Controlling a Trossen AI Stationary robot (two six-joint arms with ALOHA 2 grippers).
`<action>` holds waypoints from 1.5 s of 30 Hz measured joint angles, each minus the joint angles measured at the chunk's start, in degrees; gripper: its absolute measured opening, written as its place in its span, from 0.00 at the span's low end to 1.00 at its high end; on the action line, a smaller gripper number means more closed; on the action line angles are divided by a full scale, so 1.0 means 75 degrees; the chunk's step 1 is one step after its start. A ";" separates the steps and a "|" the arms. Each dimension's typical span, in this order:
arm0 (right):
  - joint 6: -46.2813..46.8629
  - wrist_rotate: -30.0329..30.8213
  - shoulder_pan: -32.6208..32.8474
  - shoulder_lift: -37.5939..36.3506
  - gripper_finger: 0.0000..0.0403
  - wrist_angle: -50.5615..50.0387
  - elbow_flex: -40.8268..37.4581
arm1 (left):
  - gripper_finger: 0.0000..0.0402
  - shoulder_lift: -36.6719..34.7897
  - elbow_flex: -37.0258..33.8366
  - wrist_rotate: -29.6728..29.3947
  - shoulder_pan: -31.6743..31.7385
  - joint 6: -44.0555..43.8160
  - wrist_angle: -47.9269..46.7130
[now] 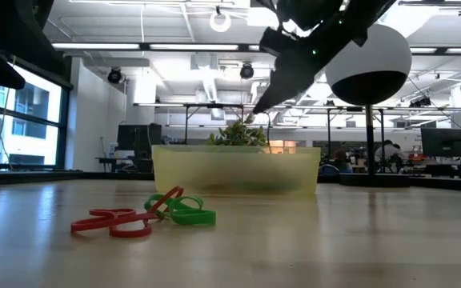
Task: Pick and place rubber bands into bin
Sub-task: Put the red rubber band into the yellow bin, then put the green rubber band into the yellow bin
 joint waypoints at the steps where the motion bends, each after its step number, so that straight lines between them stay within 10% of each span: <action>1: 0.0041 -0.0005 0.0004 0.0067 0.10 -0.0042 0.0000 | 0.52 -0.0002 0.0000 0.0000 0.0003 -0.0003 0.0004; 14: 0.0295 -0.0136 0.0020 0.0358 0.48 0.0080 0.0000 | 0.52 0.0001 0.0000 -0.0006 0.0003 -0.0029 0.0035; 25: 0.0361 -0.1676 0.1296 0.0405 0.48 0.0506 0.0000 | 0.52 0.0146 0.0000 0.0044 0.0003 0.0177 0.0139; 45: 0.0798 0.0040 0.3305 0.0763 0.45 0.1269 -0.0006 | 0.52 0.1907 0.0250 0.4497 0.1012 -0.0422 0.2793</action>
